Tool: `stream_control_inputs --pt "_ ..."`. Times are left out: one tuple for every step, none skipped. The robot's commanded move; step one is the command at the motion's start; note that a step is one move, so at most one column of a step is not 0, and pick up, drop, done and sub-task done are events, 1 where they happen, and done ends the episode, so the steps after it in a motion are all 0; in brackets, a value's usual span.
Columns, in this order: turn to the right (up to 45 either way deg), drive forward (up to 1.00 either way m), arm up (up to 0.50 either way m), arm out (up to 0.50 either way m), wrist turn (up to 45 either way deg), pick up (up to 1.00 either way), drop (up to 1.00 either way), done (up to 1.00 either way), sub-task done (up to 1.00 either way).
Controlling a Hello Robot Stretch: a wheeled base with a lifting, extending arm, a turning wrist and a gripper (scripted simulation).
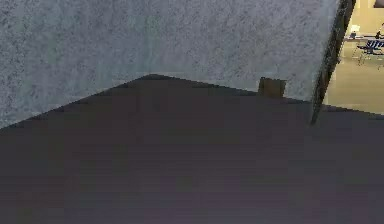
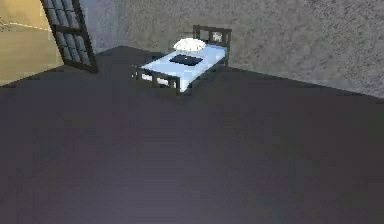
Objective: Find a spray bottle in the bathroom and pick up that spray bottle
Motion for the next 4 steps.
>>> stream_control_inputs --pt "45.0 0.0 0.0 0.0 0.0 0.0 0.0 0.0 0.0" --pt "45.0 0.0 0.0 0.0 0.0 0.0 0.0 0.0 0.0" --pt "45.0 0.0 0.0 0.0 0.0 0.0 0.0 0.0 0.0" --pt "33.0 0.0 0.0 0.0 0.0 0.0 0.0 0.0 0.0"
